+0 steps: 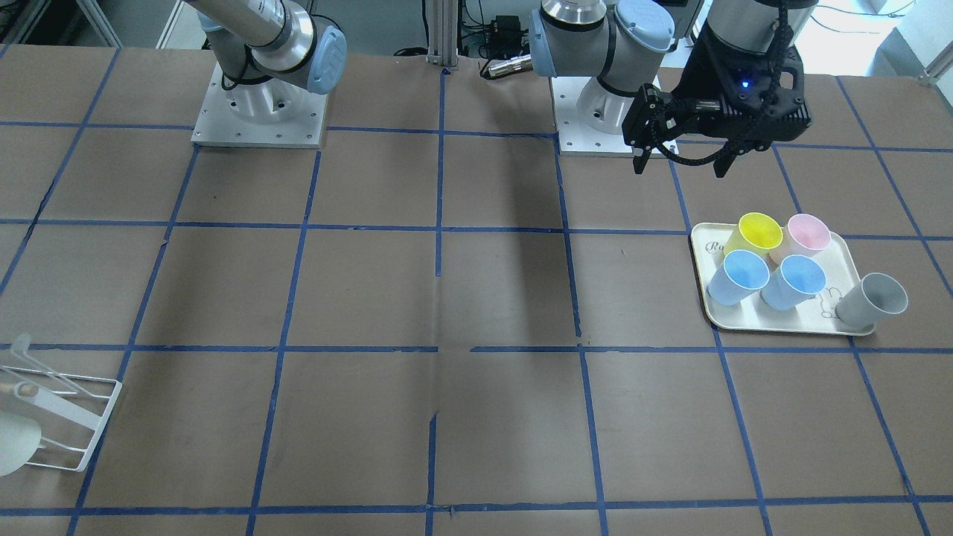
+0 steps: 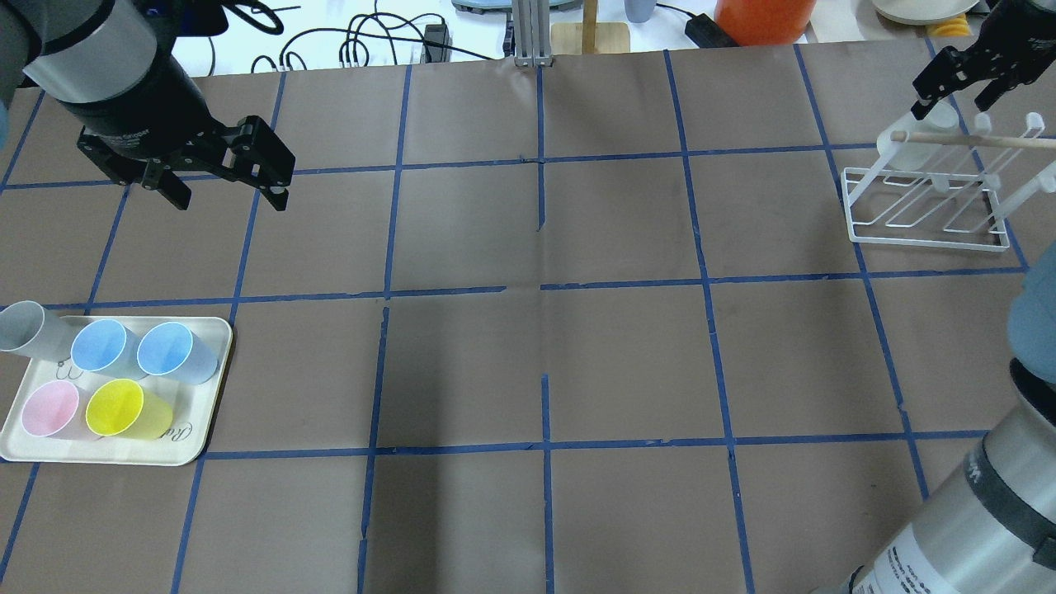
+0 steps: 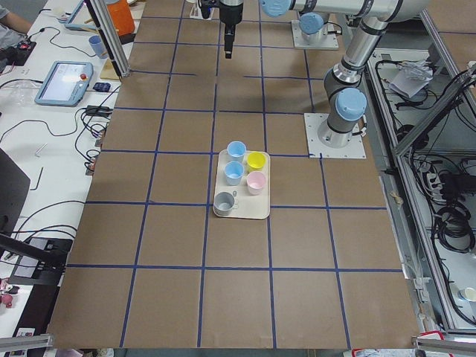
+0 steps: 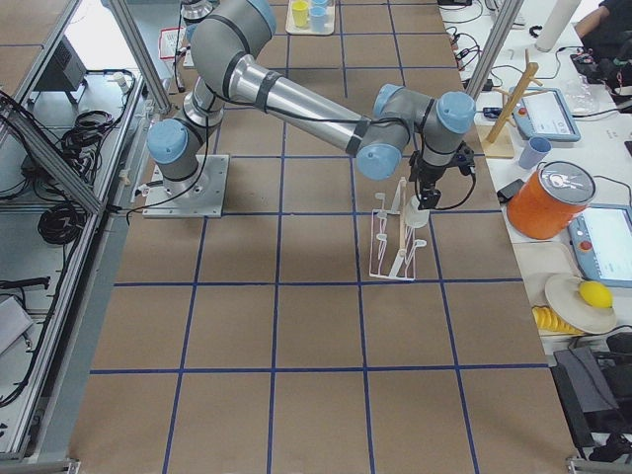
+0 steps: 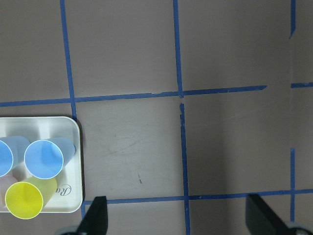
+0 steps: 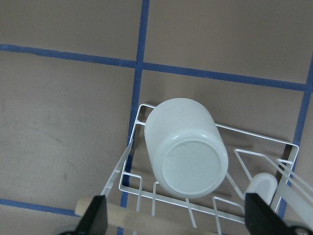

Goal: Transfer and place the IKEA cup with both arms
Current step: 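Close the right gripper around the white cup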

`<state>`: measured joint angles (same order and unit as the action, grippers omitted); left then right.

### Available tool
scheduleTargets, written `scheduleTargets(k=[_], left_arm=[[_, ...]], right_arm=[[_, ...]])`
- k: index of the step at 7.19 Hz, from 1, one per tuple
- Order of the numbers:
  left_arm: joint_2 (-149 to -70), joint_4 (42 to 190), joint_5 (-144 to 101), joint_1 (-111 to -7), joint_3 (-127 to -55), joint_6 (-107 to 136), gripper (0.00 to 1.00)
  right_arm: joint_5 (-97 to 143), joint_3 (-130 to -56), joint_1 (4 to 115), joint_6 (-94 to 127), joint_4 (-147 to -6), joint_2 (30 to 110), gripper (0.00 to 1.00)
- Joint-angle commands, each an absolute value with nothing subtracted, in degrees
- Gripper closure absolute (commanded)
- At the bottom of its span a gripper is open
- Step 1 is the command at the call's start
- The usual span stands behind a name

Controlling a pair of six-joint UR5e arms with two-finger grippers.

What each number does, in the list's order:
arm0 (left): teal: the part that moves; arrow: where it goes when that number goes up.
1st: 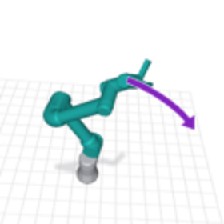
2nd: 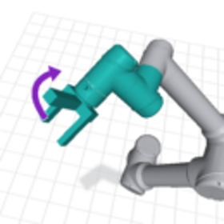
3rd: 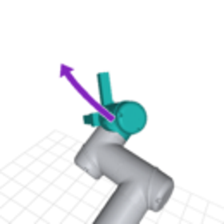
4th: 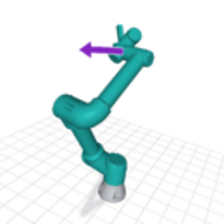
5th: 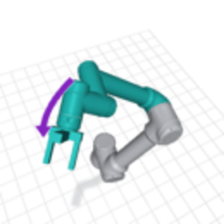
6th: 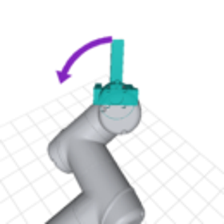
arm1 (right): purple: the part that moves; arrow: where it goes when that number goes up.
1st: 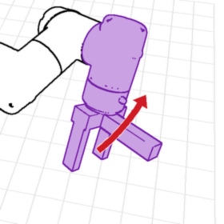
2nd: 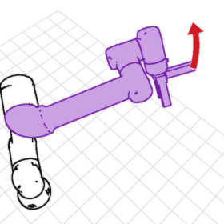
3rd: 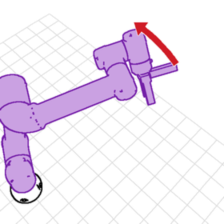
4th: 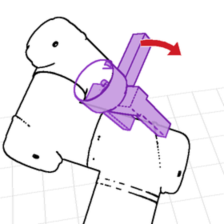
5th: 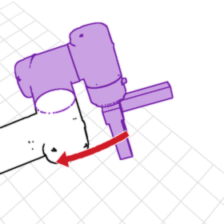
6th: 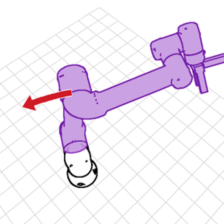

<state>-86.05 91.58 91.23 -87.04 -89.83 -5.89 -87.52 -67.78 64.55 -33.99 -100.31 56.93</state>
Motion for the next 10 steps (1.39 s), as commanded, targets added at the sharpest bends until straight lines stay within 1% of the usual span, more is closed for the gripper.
scheduleTargets(k=[1, 6, 8, 10], left_arm=[[-86.04, 91.58, 91.23, -87.01, -89.82, -5.89, 0.0], [-86.04, 91.58, 91.23, -87.1, -89.91, -5.89, 0.0], [-86.04, 91.58, 91.23, -87.1, -89.91, -5.89, 0.0], [-86.04, 91.58, 91.23, -87.1, -89.91, -5.89, 0.0]], right_arm=[[-87.45, -67.85, 64.51, -34.01, -101.25, 55.64, 0.0], [-87.45, -68.03, 64.51, -34.01, -100.99, 54.67, 0.0], [-87.36, -68.2, 64.6, -33.67, -100.9, 54.75, 0.09], [-86.93, -68.2, 64.6, -33.58, -100.9, 54.76, 0.12]])
